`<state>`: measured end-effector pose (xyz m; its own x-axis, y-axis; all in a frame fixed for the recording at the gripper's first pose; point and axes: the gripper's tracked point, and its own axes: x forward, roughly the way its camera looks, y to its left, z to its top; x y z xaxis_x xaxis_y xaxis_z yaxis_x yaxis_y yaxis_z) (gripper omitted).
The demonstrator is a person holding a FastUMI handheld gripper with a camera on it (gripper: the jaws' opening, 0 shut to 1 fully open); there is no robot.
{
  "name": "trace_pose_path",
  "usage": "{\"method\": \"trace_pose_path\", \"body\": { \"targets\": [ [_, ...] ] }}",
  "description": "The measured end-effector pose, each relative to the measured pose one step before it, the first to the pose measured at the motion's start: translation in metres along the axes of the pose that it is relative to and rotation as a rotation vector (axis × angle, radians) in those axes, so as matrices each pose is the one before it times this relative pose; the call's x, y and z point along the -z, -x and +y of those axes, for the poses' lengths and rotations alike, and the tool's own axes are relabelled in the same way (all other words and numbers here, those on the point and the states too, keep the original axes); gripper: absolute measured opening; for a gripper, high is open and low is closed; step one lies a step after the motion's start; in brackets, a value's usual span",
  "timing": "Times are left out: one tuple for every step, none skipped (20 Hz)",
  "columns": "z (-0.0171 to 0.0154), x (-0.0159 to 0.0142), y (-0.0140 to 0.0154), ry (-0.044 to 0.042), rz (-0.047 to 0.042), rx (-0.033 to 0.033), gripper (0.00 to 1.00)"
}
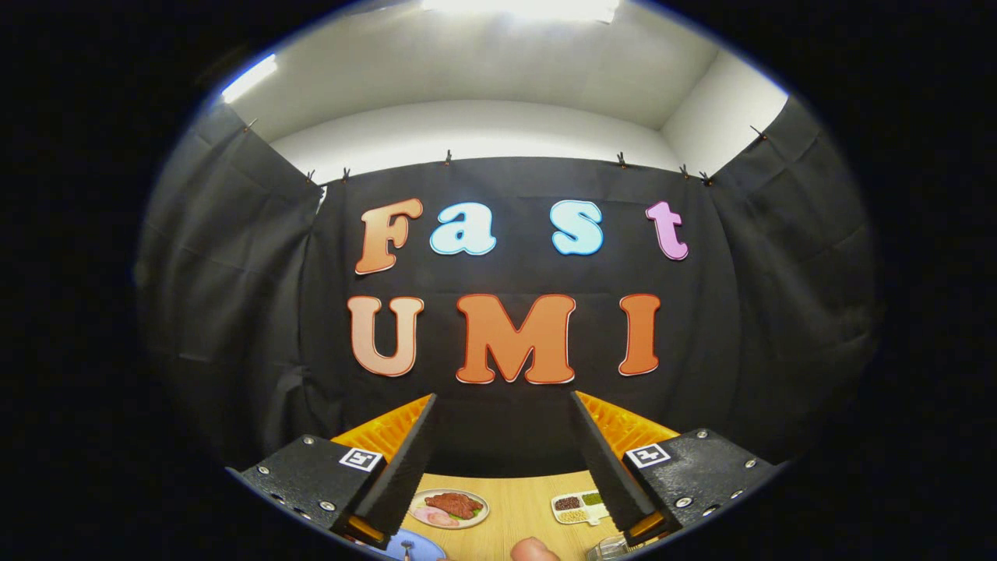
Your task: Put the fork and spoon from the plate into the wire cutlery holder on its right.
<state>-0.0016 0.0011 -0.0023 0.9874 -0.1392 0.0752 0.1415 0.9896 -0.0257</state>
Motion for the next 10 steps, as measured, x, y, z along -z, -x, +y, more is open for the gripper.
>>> {"method": "trace_pose_path", "body": {
  "targets": [
    [0.00206,0.00545,-0.00123,0.00331,0.00779,-0.00180,0.98],
    [0.00365,0.00696,-0.00120,0.00406,0.01505,-0.00378,0.98],
    [0.00620,0.00760,-0.00098,0.00282,0.01987,-0.01129,0.98],
    [0.00937,0.00923,-0.00090,0.00067,0.02838,-0.02237,0.98],
    [0.01268,0.01248,0.00109,-0.00130,0.03586,-0.03009,0.98],
    [0.01351,0.01146,-0.00121,0.00016,0.04124,-0.03376,0.98],
    [0.01252,0.01164,-0.00186,0.00160,0.03810,-0.03630,0.98],
    [0.01188,0.01214,-0.00245,0.00555,0.04105,-0.03071,0.98],
    [0.00943,0.01473,-0.00231,0.00043,0.04842,-0.02287,0.98],
    [0.01039,0.01729,-0.00334,-0.00283,0.06041,-0.02410,0.98]
  ]
}}
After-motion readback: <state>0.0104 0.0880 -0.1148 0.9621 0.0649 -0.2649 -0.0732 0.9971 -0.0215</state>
